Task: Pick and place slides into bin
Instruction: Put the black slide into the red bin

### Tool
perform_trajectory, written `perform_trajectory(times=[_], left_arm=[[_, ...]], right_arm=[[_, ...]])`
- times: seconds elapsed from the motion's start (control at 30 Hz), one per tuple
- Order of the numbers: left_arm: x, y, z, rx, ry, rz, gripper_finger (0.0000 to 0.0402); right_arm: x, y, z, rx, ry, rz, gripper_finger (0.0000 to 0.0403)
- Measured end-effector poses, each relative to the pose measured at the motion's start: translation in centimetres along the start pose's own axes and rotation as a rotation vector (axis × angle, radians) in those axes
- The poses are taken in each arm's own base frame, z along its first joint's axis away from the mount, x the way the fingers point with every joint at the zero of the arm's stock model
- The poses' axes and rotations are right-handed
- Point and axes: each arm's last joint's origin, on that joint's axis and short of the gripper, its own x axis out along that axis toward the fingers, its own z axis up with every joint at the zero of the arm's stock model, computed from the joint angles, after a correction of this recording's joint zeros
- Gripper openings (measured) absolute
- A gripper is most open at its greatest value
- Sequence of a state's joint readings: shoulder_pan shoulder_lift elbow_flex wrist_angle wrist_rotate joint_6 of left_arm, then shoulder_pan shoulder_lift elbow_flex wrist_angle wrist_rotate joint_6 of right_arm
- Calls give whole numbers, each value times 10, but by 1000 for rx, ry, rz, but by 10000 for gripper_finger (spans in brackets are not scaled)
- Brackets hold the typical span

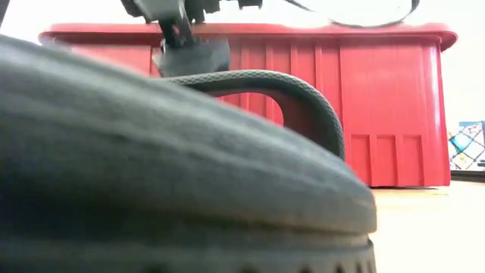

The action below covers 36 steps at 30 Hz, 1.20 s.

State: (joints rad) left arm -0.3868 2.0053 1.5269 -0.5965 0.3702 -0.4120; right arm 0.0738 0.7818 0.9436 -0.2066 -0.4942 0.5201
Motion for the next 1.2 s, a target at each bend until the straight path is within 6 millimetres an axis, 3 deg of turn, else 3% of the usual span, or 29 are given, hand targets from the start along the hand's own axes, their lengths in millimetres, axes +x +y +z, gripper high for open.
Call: perform_trajectory(times=[0.43, 0.57, 0.77, 0.87, 1.0, 1.2], left_arm=[[35, 10, 0, -11, 79, -144, 222], [35, 10, 1, 21, 71, -154, 164], [30, 4, 6, 96, 28, -224, 23], [24, -4, 5, 87, 20, -251, 12], [-3, -28, 3, 133, -31, -261, 4], [-84, -81, -4, 264, -244, -357, 3]], right_arm=[[0, 0, 0, 37, 0, 1, 0], [0, 0, 0, 36, 1, 3, 0], [0, 0, 0, 34, 2, 4, 0], [0, 0, 0, 15, 2, 4, 0], [0, 0, 0, 4, 3, 4, 0], [0, 0, -1, -47, 10, 4, 0]])
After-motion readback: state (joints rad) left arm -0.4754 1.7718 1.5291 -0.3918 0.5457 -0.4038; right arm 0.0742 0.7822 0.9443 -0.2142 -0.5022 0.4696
